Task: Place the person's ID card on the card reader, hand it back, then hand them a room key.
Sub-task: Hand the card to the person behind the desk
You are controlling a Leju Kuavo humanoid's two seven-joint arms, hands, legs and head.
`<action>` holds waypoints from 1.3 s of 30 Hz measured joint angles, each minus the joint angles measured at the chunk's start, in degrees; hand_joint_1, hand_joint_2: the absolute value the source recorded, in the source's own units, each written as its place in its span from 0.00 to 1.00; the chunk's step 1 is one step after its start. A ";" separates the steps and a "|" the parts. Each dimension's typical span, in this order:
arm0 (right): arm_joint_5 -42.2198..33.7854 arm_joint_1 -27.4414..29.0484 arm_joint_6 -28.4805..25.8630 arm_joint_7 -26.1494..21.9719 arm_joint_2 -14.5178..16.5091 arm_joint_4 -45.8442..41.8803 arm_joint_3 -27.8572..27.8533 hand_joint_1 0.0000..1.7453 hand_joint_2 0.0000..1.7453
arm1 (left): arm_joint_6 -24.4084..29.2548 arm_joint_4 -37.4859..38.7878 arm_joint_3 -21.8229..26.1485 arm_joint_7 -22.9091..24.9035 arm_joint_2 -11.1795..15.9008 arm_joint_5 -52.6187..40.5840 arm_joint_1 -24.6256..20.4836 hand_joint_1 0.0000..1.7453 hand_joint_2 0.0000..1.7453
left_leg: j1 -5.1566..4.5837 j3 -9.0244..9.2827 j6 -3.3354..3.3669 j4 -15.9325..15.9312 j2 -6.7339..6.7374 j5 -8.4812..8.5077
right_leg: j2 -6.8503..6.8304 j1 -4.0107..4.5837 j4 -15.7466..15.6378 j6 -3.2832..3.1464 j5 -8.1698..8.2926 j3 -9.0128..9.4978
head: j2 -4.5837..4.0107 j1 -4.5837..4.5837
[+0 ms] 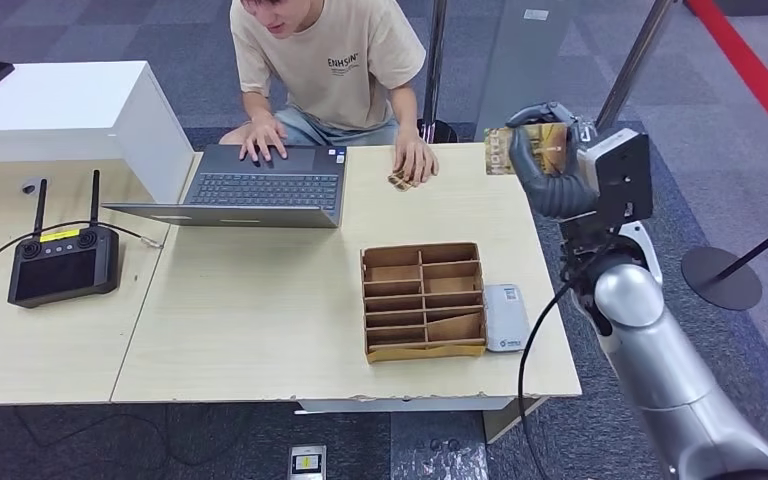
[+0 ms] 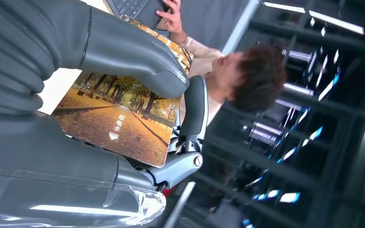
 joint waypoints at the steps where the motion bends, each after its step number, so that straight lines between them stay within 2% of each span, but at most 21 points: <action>1: 2.48 -1.53 0.47 1.13 0.16 -0.02 1.12 1.00 1.00 | -0.21 0.00 -0.01 0.01 0.01 -0.24 -0.02 0.00 0.00 | 0.00 -0.01 0.00 0.00 0.00 0.00 | 0.00 0.00 0.00 0.00 0.00 -0.01 | 0.00 0.01; 5: 15.97 -7.95 0.51 6.17 1.06 1.28 6.87 1.00 1.00 | -0.59 0.00 -0.18 0.01 0.01 -1.21 -0.18 0.00 0.00 | 0.02 -0.05 0.00 -0.01 -0.03 0.00 | -0.01 0.00 0.00 0.00 0.00 -0.07 | 0.00 -0.01; 11: 20.21 -11.45 0.39 7.84 2.10 2.91 11.61 1.00 1.00 | -0.72 0.00 -0.64 0.01 0.04 -1.51 -0.31 0.00 0.00 | 0.03 -0.24 -0.02 -0.01 -0.04 0.01 | -0.01 0.01 0.01 0.00 0.00 -0.25 | 0.00 0.00; 14: 26.93 -12.85 1.01 9.81 2.23 3.71 13.33 1.00 1.00 | -0.64 0.00 -0.89 0.13 0.05 -1.79 -0.36 0.00 0.00 | 0.02 -0.27 -0.02 0.00 -0.04 0.01 | -0.01 0.00 0.01 0.01 0.00 -0.27 | 0.00 0.01; 18: 40.04 -16.42 4.55 12.96 3.04 6.71 16.53 1.00 1.00 | -0.68 0.00 -1.04 0.50 -0.05 -2.39 -0.82 0.00 0.00 | 0.01 -0.29 -0.02 0.00 -0.03 0.00 | -0.01 0.00 0.01 0.01 -0.01 -0.29 | 0.00 0.01; 24: 57.25 -21.84 10.74 13.64 5.43 14.70 23.91 1.00 1.00 | -1.07 0.00 -1.21 0.99 -0.40 -2.74 -1.38 0.00 0.00 | 0.05 -0.28 -0.02 0.00 -0.06 0.01 | -0.02 0.03 0.01 0.01 -0.01 -0.28 | 0.00 -0.01; 29: 62.78 -24.23 12.82 12.48 7.66 21.95 28.79 1.00 1.00 | -1.08 0.00 -1.28 0.83 -0.52 -2.90 -1.57 0.00 0.00 | 0.05 -0.28 -0.03 0.00 -0.06 0.01 | -0.02 0.03 0.03 0.01 -0.01 -0.28 | 0.00 -0.01; 39: 65.57 -25.79 9.95 14.01 10.02 32.00 32.38 1.00 1.00 | -1.07 0.00 -1.28 0.75 -0.66 -3.28 -1.84 0.00 0.00 | 0.05 -0.27 -0.03 0.01 -0.05 0.01 | -0.01 0.02 0.02 0.01 -0.01 -0.28 | 0.00 0.01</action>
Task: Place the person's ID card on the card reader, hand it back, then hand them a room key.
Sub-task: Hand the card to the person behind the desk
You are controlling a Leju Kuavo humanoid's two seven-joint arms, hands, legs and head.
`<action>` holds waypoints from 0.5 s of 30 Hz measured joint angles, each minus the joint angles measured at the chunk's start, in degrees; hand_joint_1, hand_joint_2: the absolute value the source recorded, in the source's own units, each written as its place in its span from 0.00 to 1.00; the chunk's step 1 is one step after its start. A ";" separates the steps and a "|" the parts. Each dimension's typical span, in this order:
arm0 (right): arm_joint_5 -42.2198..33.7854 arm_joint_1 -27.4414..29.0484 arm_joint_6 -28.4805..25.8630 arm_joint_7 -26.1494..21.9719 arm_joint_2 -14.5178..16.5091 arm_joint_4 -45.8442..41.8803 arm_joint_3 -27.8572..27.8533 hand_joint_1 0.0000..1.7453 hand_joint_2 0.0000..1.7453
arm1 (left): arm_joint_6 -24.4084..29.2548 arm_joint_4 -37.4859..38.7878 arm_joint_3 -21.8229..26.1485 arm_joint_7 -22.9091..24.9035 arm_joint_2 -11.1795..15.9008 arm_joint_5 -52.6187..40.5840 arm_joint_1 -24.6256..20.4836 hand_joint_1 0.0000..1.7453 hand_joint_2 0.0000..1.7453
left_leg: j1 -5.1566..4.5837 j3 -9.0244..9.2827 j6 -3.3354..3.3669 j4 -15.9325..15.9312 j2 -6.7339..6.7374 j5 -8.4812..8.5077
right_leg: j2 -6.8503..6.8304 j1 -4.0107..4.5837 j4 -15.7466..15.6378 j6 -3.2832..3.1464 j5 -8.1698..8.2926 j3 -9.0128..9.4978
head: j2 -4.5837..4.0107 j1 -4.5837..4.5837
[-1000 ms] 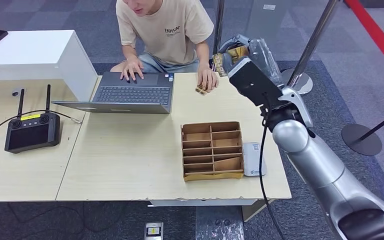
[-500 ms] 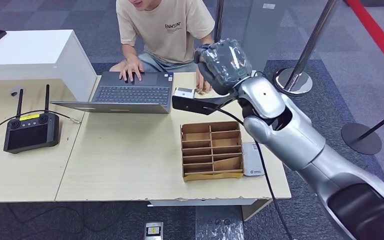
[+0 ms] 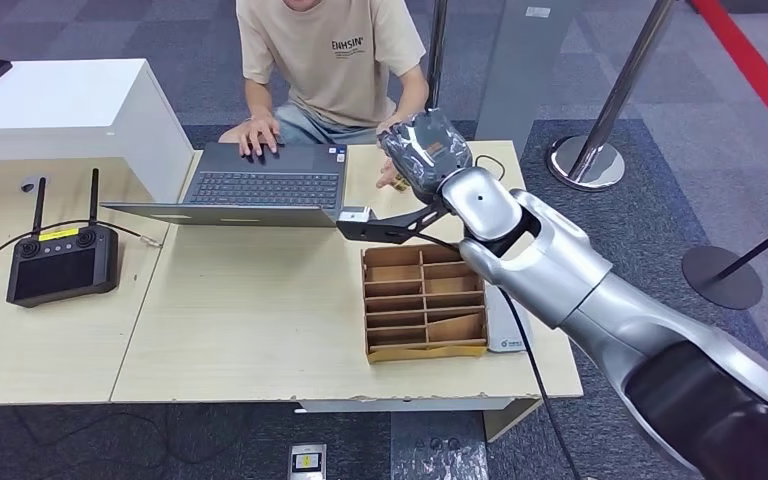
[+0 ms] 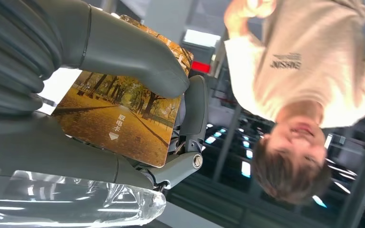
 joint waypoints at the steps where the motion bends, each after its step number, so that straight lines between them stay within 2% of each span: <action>1: -0.14 -0.07 -0.31 0.43 0.14 1.02 0.08 1.00 1.00 | 0.00 0.00 0.00 -0.04 -0.02 -0.03 -0.01 0.00 0.00 | 0.00 0.01 0.00 0.00 0.00 0.00 | 0.00 0.00 0.00 0.00 0.00 0.00 | 0.00 -0.01; 8: -1.09 0.72 -5.29 1.13 0.47 7.89 -0.02 1.00 1.00 | -0.01 0.00 0.00 -0.21 -0.23 -0.08 -0.03 0.00 0.00 | 0.00 0.02 0.00 0.02 0.02 0.00 | 0.01 0.00 0.00 0.00 0.00 0.01 | 0.00 0.00; 15: -1.52 0.90 -5.68 1.54 0.97 12.02 -0.49 1.00 1.00 | 0.09 0.00 0.00 -0.13 -0.26 -0.14 -0.04 0.00 0.00 | 0.00 0.02 -0.01 0.02 0.03 -0.01 | 0.01 0.00 0.00 0.00 0.00 -0.01 | 0.00 0.00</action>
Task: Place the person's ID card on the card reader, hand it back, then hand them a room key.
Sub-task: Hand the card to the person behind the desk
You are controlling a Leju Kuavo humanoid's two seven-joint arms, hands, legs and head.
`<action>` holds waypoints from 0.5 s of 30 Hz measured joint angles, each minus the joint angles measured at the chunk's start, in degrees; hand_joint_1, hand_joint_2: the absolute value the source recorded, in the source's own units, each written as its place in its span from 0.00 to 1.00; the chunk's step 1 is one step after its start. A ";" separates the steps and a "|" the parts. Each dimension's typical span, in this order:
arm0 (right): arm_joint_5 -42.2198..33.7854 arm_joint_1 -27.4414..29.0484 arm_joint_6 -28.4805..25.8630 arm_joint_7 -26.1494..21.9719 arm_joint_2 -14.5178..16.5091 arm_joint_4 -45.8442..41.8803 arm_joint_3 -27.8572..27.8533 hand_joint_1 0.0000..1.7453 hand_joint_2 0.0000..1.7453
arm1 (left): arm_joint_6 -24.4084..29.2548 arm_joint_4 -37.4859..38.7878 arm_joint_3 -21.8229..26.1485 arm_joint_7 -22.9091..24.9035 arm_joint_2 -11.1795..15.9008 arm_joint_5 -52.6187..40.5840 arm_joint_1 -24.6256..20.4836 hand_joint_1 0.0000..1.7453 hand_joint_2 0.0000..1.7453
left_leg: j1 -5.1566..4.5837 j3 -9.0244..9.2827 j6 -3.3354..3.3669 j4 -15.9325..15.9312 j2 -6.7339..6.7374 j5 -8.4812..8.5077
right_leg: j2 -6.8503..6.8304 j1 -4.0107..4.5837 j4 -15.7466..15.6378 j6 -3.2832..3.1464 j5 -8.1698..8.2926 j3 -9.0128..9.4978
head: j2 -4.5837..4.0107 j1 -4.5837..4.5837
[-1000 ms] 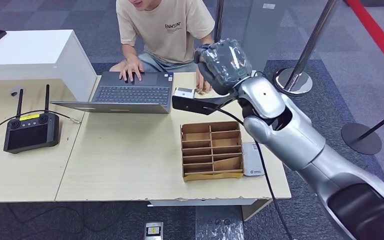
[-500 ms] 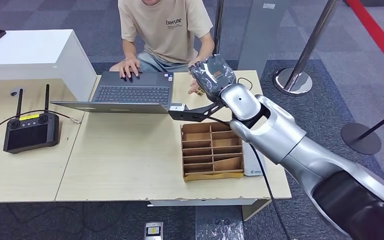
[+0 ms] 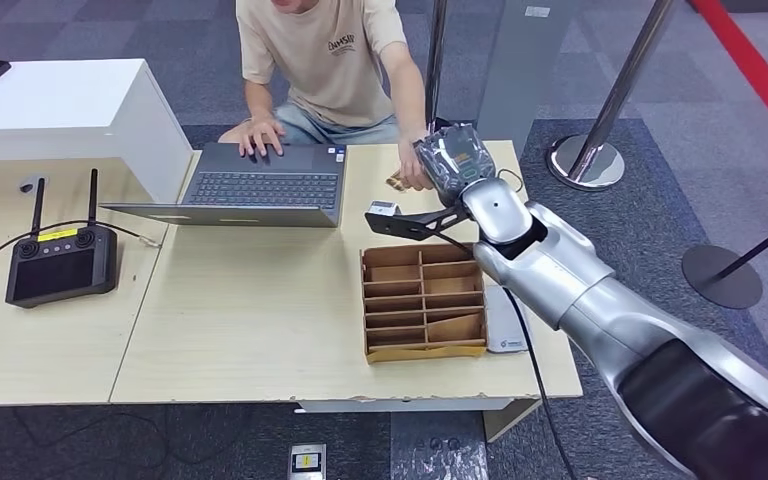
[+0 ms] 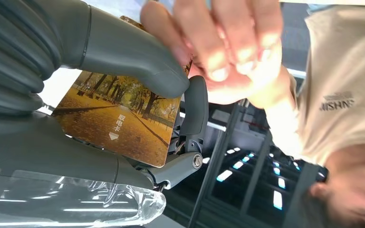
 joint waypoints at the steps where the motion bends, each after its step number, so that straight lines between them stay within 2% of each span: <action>1: 0.00 0.02 0.00 0.04 0.09 0.38 -0.03 1.00 1.00 | 0.01 0.00 0.00 0.00 0.00 0.00 0.00 0.00 0.00 | 0.00 0.00 0.00 0.00 0.00 0.00 | 0.00 0.00 0.00 0.00 0.00 0.00 | 0.00 0.00; 8: -0.02 0.16 -0.09 0.09 0.61 2.33 -0.32 0.98 1.00 | 0.03 0.00 0.00 0.01 -0.01 -0.04 0.00 0.00 0.00 | 0.01 -0.01 0.00 0.00 -0.01 0.00 | 0.00 0.00 0.00 0.00 0.00 0.00 | 0.00 -0.01; 9: -0.06 0.20 -0.15 0.09 0.65 2.53 -0.39 0.73 1.00 | 0.04 0.00 0.00 0.02 -0.02 -0.06 0.00 0.00 0.00 | 0.01 -0.01 0.00 0.00 -0.01 0.00 | 0.00 0.00 0.00 0.00 0.00 0.00 | 0.00 -0.01; 12: -0.70 0.47 -0.53 0.00 0.81 3.10 -0.60 0.00 0.25 | 0.07 0.00 0.00 0.02 -0.02 -0.12 0.00 0.00 0.00 | 0.01 -0.01 0.00 0.00 -0.01 0.00 | 0.00 0.00 0.00 0.00 0.00 0.00 | -0.01 0.00; 13: -1.05 0.61 -0.66 -0.17 0.88 3.27 -0.71 0.00 0.00 | 0.07 0.00 0.00 0.02 -0.02 -0.16 0.00 0.00 0.00 | 0.00 -0.01 0.00 0.00 -0.01 0.00 | 0.00 0.00 0.00 0.00 0.00 0.00 | -0.01 0.00; 15: -2.02 0.95 -1.17 -0.74 0.99 3.57 -0.92 0.00 0.00 | 0.07 0.00 0.00 0.02 -0.02 -0.23 0.00 0.00 0.00 | 0.00 -0.01 -0.01 0.00 -0.01 -0.01 | 0.00 0.00 0.00 0.00 0.00 0.00 | 0.00 -0.01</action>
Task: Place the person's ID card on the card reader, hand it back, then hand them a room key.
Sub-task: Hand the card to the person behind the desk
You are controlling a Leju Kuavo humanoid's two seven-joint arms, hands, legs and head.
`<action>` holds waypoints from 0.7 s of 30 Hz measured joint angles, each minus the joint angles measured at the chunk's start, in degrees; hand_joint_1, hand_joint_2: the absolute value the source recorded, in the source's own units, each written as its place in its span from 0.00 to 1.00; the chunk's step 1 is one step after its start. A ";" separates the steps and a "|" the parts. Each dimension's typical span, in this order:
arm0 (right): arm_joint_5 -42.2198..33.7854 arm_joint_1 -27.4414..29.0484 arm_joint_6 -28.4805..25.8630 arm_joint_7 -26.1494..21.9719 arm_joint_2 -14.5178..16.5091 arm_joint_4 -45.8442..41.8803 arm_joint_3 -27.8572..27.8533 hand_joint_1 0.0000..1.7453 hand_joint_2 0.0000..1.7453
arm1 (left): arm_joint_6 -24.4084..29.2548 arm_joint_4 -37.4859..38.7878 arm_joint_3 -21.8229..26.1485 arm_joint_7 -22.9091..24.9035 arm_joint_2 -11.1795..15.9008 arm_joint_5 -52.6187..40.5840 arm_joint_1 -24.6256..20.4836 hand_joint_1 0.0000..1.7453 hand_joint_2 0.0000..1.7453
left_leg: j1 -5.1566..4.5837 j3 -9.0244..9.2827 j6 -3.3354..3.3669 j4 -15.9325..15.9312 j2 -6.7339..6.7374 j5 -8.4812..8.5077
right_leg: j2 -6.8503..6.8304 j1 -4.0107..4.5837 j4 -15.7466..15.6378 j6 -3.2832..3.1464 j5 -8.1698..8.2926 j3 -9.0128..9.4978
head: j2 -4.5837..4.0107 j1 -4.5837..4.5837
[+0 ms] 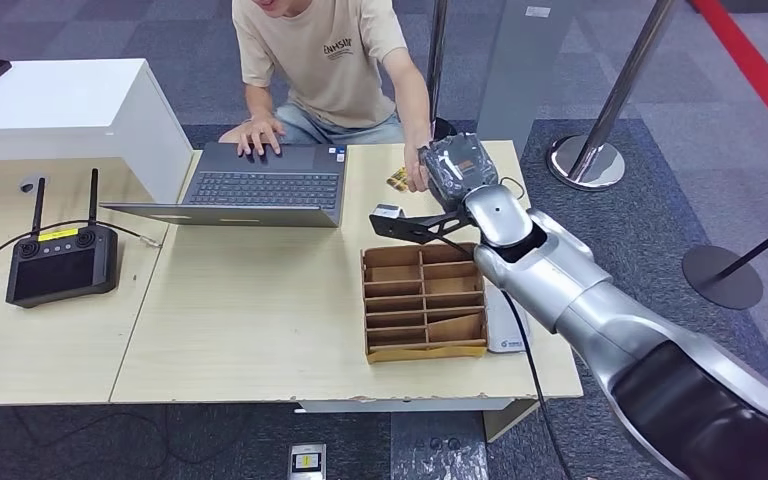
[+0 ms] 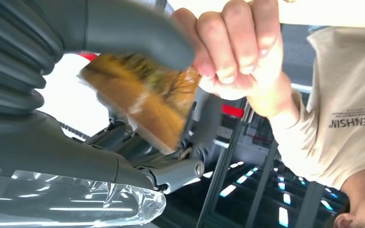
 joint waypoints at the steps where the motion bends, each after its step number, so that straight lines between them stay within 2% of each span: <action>1: -0.74 0.24 -0.62 -0.26 0.03 0.10 -0.14 0.00 0.00 | 0.00 0.00 0.00 0.00 0.00 -0.01 0.00 0.00 0.00 | 0.00 0.00 0.00 0.00 0.00 0.00 | 0.00 0.00 0.00 0.00 0.00 0.00 | 0.00 0.01; 3: -3.23 1.05 -2.90 -0.59 0.01 -0.01 -0.85 0.00 0.00 | 0.00 0.00 0.00 0.00 0.00 0.02 0.02 0.00 0.00 | 0.00 0.01 0.00 0.00 0.00 0.00 | 0.00 0.00 0.00 0.00 0.00 0.00 | 0.00 0.01; 5: -7.55 2.42 -5.69 -1.18 -0.24 -1.02 -2.25 0.00 0.50 | 0.03 0.00 0.00 0.08 0.00 0.15 0.10 0.00 0.00 | 0.00 0.02 0.00 0.01 0.00 0.00 | 0.00 0.00 -0.01 0.00 0.00 0.01 | 0.00 0.00; 7: -15.27 4.45 -7.64 -3.44 -0.76 -3.28 -4.46 0.00 1.00 | 0.16 0.00 0.01 0.18 0.00 0.34 0.25 0.00 0.00 | 0.00 0.02 0.00 0.01 0.00 0.00 | 0.00 0.00 -0.01 0.00 0.00 0.02 | 0.00 0.00; 11: -35.19 10.87 -6.11 -12.61 -2.53 -11.12 -9.66 0.00 1.00 | 0.58 0.00 0.11 -0.62 0.08 0.83 0.72 0.00 0.00 | 0.00 0.04 0.01 0.01 -0.02 -0.02 | -0.01 0.00 -0.02 0.01 0.00 0.03 | 0.00 0.02; 13: -41.70 15.00 -5.61 -16.00 -3.74 -16.19 -12.06 0.00 1.00 | 0.96 0.01 0.23 -1.22 0.19 1.06 1.09 0.00 0.00 | 0.00 0.04 0.01 0.02 -0.04 -0.04 | -0.01 0.00 -0.03 0.02 -0.02 0.03 | 0.00 0.01; 17: -47.91 22.31 -5.84 -20.28 -5.68 -24.75 -16.31 0.00 1.00 | 1.59 0.02 0.42 -1.44 0.35 1.45 1.74 0.00 0.00 | 0.00 0.03 0.01 0.01 -0.02 -0.05 | -0.01 0.00 -0.04 0.02 -0.04 0.02 | 0.00 0.02; 21: -49.45 28.82 -5.81 -22.89 -7.15 -31.56 -18.92 0.00 1.00 | 2.00 0.02 0.86 -1.44 0.40 2.23 1.94 0.00 0.00 | 0.00 0.05 0.01 0.01 -0.01 -0.05 | 0.01 0.00 -0.04 0.01 -0.05 0.04 | 0.00 -0.01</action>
